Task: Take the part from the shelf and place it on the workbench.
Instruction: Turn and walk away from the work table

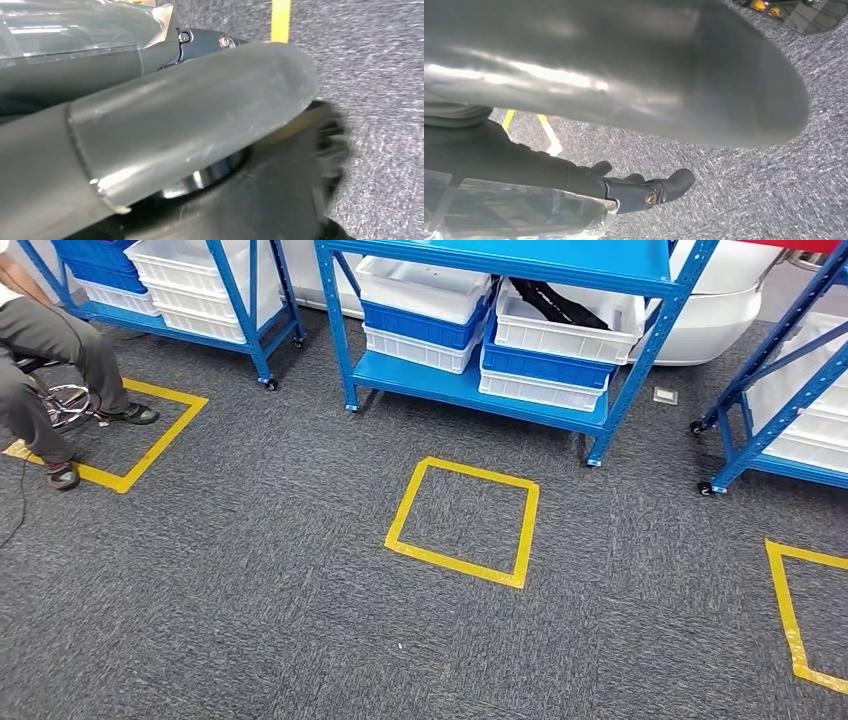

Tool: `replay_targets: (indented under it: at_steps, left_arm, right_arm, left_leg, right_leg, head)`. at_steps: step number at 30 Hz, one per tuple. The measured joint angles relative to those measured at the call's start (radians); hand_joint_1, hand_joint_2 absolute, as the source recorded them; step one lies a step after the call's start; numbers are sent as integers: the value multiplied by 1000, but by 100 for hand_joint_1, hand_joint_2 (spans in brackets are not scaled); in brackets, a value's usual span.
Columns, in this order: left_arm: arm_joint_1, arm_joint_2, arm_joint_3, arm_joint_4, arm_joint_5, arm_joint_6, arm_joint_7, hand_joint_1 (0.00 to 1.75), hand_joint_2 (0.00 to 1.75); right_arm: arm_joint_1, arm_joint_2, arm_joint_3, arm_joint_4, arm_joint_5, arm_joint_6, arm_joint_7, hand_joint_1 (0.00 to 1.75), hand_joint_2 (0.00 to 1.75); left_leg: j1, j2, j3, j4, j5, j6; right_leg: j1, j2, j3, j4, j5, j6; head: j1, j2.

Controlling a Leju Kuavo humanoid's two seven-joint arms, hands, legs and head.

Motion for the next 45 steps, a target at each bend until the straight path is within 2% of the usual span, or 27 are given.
replay_targets:
  at_steps: [1, 2, 5, 7, 11, 45]
  left_arm:
    - [-1, 0, 0, 0, 2, 0, -2, 0, 0]
    - [-1, 1, 0, 0, 4, 1, -3, 0, 0]
    - [-1, 0, 0, 0, 4, 2, -5, 0, 0]
    - [0, 0, 0, 0, 4, 2, -6, 0, 0]
    - [0, 1, 0, 0, 4, 2, -7, 0, 0]
    - [0, 1, 6, 0, 16, 10, -33, 0, 0]
  right_arm:
    - [-1, 1, 0, 0, 2, 0, 1, 0, 0]
    - [-1, 1, 0, 0, 4, 0, 1, 0, 0]
    - [0, 0, 0, 0, 7, 0, 3, 0, 0]
    - [-1, 0, 0, 0, 8, 0, 4, 0, 0]
    - [-1, 0, 0, 0, 11, 0, 5, 0, 0]
    - [-2, 1, 2, 0, 44, 5, 13, 0, 0]
  left_leg:
    - [-1, -1, 18, -42, 15, 3]
    - [-3, -1, 24, -60, 18, 5]
    - [-14, 0, 23, -63, 20, 10]
    - [-21, 0, 22, -63, 21, 18]
    - [-25, 0, 19, -62, 23, 24]
    - [-20, 0, 18, -61, 22, 26]
  right_leg:
    - [4, 2, -2, 3, -2, 3]
    - [11, 3, -7, 5, -4, 4]
    - [18, 3, -16, 6, -7, 8]
    - [15, 3, -13, 5, -4, 15]
    - [12, 3, -7, 3, 0, 24]
    - [12, 3, -9, 0, 1, 25]
  head:
    - [1, 0]
    - [2, 0]
    - [4, 0]
    - [4, 0]
    - [4, 0]
    - [4, 0]
